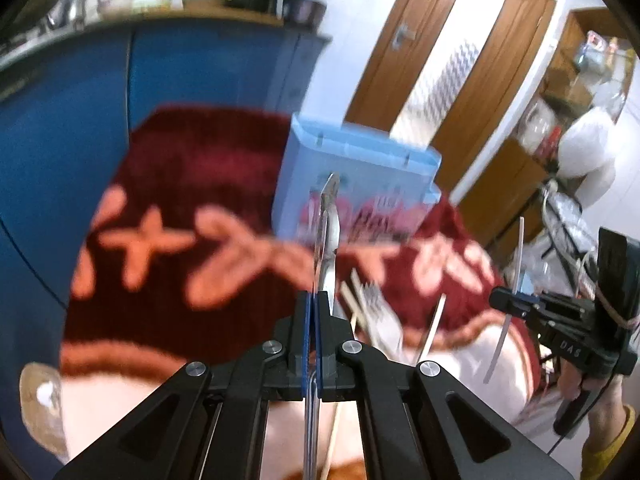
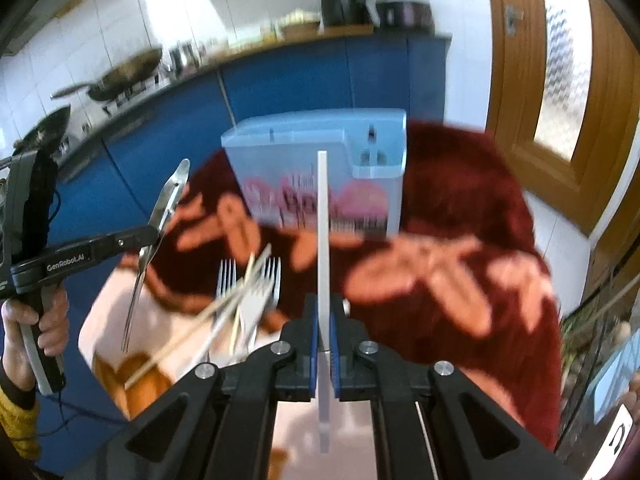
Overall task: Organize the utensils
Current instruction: 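Lift both utensils into the blue holder and open both tools to release them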
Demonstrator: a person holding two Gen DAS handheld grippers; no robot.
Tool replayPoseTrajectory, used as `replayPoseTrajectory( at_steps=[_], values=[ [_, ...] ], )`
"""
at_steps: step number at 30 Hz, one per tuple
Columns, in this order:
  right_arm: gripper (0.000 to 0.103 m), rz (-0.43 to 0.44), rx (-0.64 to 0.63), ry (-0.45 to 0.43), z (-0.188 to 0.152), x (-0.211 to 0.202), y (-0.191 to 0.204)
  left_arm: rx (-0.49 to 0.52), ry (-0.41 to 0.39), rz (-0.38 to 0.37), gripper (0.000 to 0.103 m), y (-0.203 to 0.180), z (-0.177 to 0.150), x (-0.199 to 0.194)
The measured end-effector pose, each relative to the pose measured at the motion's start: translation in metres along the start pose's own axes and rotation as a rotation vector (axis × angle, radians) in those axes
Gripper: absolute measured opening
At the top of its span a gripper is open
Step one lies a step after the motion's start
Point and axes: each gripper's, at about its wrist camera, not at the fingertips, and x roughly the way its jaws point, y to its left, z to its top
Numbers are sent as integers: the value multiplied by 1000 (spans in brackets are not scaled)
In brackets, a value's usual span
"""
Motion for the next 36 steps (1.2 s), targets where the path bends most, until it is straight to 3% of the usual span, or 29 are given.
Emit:
replayPoseTrajectory(
  at_steps=[7, 21, 32, 36],
  values=[
    [6, -32, -14, -167, 36, -10, 2, -10, -183, -31, 1, -12, 35, -12],
    [6, -70, 8, -340, 123, 14, -22, 34, -513, 23, 1, -29, 125, 9],
    [6, -59, -8, -314, 130, 75, -32, 39, -610, 138, 0, -25, 125, 63],
    [7, -49, -30, -326, 127, 75, -29, 23, -642, 123, 0, -22, 126, 63]
  ],
)
